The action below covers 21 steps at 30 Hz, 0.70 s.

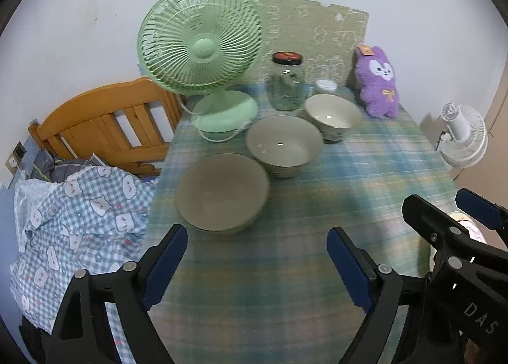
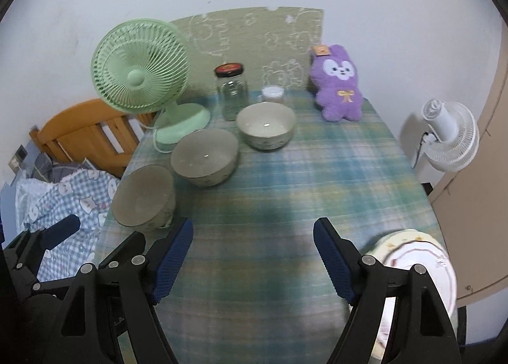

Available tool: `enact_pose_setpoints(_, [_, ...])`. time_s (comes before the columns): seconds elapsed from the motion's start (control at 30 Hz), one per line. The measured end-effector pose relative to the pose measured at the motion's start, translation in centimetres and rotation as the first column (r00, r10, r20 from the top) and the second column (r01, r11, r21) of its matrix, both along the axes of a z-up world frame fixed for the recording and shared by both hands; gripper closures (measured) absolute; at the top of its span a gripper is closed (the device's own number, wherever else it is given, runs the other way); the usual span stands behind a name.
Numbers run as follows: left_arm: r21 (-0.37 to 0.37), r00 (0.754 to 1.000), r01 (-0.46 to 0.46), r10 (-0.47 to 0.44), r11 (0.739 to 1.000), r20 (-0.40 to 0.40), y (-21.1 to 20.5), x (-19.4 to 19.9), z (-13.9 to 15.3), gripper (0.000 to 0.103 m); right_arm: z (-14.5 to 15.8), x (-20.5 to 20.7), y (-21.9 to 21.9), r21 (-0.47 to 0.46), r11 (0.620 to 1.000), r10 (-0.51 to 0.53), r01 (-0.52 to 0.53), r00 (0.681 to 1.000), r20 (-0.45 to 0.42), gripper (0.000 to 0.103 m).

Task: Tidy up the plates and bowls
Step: 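Withdraw both tools from the plates and move them toward the large cream bowl, then grip the rim of the large cream bowl with both tools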

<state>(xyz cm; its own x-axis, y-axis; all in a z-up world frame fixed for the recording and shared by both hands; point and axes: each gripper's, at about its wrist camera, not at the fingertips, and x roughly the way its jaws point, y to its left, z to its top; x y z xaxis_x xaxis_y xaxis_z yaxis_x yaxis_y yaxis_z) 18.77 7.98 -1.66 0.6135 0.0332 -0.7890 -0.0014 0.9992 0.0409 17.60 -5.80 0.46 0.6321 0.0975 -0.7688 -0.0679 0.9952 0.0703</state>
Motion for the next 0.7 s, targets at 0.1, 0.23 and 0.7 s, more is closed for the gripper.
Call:
enact_pose_setpoints(0.1, [0.006,1.000,-0.005,0.005,1.000,-0.014,1.6,0.8,-1.0,0.022,-1.2,1.2,1.8,-0.002,1.000,-0.004,0.004,0.999,-0.034,0.022])
enact_pose_setpoints(0.23, [-0.018,0.998,0.000,-0.001,1.000,-0.055,4.0,2.4,-2.7,0.022,-2.3,2.7,4.5,-0.018,1.000,0.005,-0.006,1.000,-0.030,0.023])
enact_pose_setpoints(0.7, [0.024,0.998,-0.034,0.036,0.999,-0.059,7.9,7.7,-7.0,0.034,-7.5,9.3,9.7,0.006,1.000,-0.002,0.003,0.996,-0.090,0.040])
